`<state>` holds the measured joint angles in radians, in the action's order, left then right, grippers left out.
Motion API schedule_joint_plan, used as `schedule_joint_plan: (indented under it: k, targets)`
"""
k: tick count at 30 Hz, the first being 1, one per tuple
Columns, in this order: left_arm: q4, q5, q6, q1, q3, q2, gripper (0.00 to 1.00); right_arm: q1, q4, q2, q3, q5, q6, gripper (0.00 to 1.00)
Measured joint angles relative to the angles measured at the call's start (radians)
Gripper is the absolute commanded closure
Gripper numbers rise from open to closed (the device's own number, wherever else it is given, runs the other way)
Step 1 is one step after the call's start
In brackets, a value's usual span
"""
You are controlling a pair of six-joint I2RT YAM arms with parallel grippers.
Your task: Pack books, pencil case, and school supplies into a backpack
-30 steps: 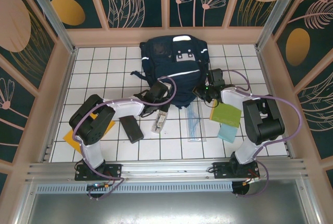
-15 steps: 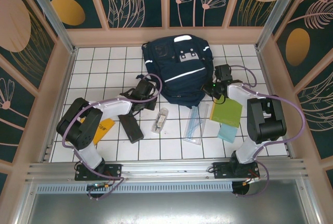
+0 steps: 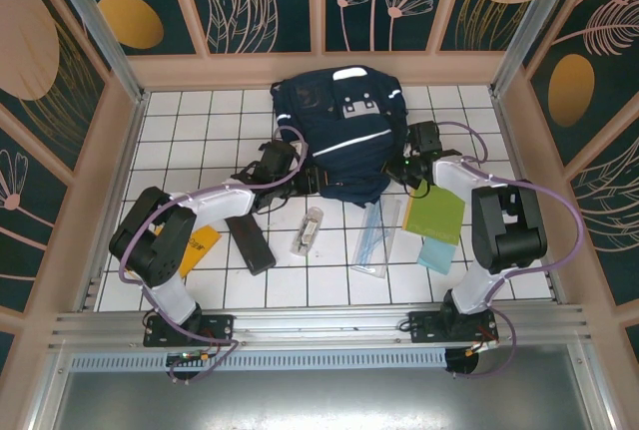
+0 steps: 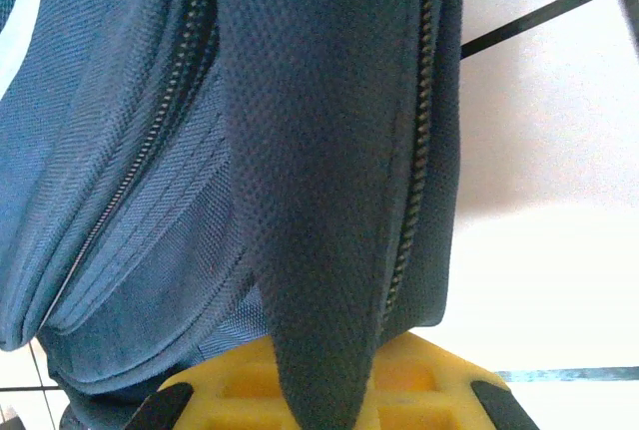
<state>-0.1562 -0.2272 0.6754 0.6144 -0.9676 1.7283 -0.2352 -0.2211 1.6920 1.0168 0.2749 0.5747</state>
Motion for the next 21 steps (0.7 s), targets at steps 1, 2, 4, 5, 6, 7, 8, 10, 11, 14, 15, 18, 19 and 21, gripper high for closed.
schedule_joint_plan:
  k: [1, 2, 4, 5, 6, 7, 8, 10, 11, 14, 15, 18, 19, 21]
  targets:
    - [-0.020, -0.013, 0.028, 0.000, 0.000, 0.007, 0.48, -0.006, 0.000, 0.000, 0.000, 0.004, 0.001, 1.00]
    - [-0.039, -0.026, 0.048, 0.000, 0.000, 0.016, 0.47, -0.010, 0.002, 0.000, 0.000, 0.007, 0.002, 1.00]
    - [-0.082, -0.057, 0.092, 0.000, 0.000, 0.047, 0.47, -0.017, 0.004, 0.000, 0.000, 0.010, 0.004, 1.00]
    - [-0.097, -0.069, 0.109, 0.000, 0.000, 0.064, 0.47, -0.019, 0.004, 0.000, 0.000, 0.010, 0.005, 1.00]
    - [-0.108, -0.083, 0.125, 0.000, 0.000, 0.084, 0.47, -0.021, 0.005, 0.000, 0.000, 0.011, 0.007, 1.00]
    - [-0.117, -0.092, 0.140, 0.000, 0.000, 0.102, 0.48, -0.022, 0.005, 0.000, 0.000, 0.011, 0.008, 1.00]
    - [-0.124, -0.099, 0.149, 0.000, 0.000, 0.116, 0.48, -0.022, 0.006, 0.000, 0.000, 0.011, 0.008, 1.00]
    - [-0.131, -0.106, 0.162, 0.000, -0.007, 0.141, 0.48, -0.022, 0.006, 0.000, 0.000, 0.011, 0.008, 1.00]
    - [-0.131, -0.106, 0.166, 0.000, -0.013, 0.146, 0.48, -0.022, 0.006, 0.000, 0.000, 0.011, 0.008, 1.00]
    - [-0.132, -0.106, 0.172, 0.000, -0.025, 0.151, 0.48, -0.022, 0.007, 0.000, 0.000, 0.011, 0.008, 1.00]
    - [-0.132, -0.106, 0.175, 0.000, -0.027, 0.153, 0.48, -0.022, 0.007, 0.000, 0.000, 0.011, 0.010, 1.00]
    - [-0.133, -0.104, 0.177, 0.000, -0.036, 0.164, 0.49, -0.023, 0.008, 0.000, 0.000, 0.011, 0.011, 1.00]
    - [-0.134, -0.101, 0.177, 0.000, -0.039, 0.169, 0.50, -0.023, 0.008, 0.000, 0.000, 0.011, 0.011, 1.00]
    - [-0.140, -0.087, 0.183, 0.000, -0.047, 0.183, 0.54, -0.025, 0.014, 0.000, 0.000, 0.010, 0.011, 1.00]
